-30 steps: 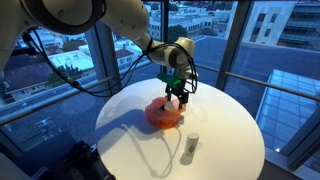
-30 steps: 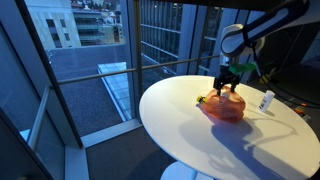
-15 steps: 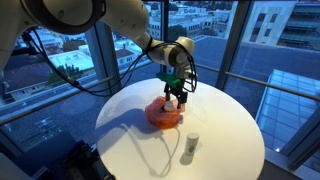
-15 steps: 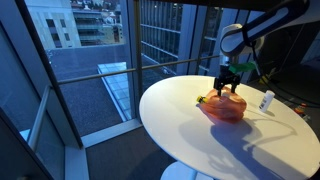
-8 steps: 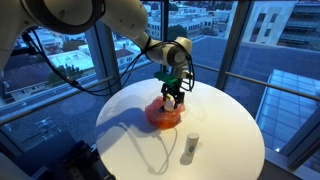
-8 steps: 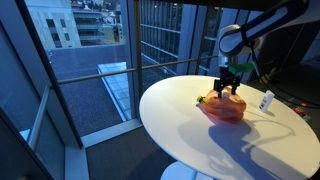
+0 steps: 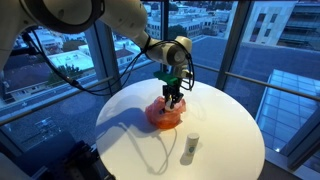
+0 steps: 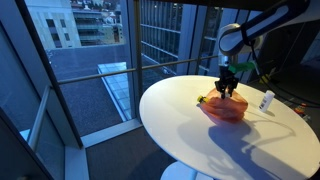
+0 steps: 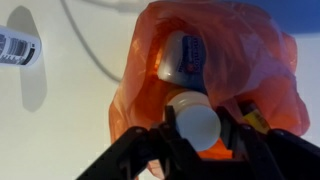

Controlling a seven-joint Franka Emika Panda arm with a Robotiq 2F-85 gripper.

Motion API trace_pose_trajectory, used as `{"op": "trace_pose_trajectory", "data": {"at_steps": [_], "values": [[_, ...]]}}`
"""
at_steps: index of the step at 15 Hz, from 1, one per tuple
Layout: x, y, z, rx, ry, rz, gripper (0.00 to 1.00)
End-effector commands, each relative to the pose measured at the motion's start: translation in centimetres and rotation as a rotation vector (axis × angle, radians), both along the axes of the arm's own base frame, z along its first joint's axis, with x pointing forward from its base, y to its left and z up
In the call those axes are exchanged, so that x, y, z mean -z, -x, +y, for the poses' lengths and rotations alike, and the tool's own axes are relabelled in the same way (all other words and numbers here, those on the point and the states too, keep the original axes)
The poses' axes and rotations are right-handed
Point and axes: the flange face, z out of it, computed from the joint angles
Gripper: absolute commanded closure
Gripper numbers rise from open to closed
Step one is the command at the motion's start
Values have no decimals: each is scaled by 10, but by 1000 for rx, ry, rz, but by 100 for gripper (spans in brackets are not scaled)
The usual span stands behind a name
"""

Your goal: Remove the orange and white bottle from the plastic bag and place it on the table

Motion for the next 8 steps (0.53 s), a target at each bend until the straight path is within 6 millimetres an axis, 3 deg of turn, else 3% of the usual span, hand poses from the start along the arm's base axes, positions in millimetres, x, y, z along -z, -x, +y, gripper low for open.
{"op": "trace_pose_trajectory", "data": {"at_steps": [1,3,8], "values": [[-11,-1,-3,29,9,-6,69],[-21,0,-4,29,13,-23,78],[-54,-1,-9,37,16,-73,80]]}}
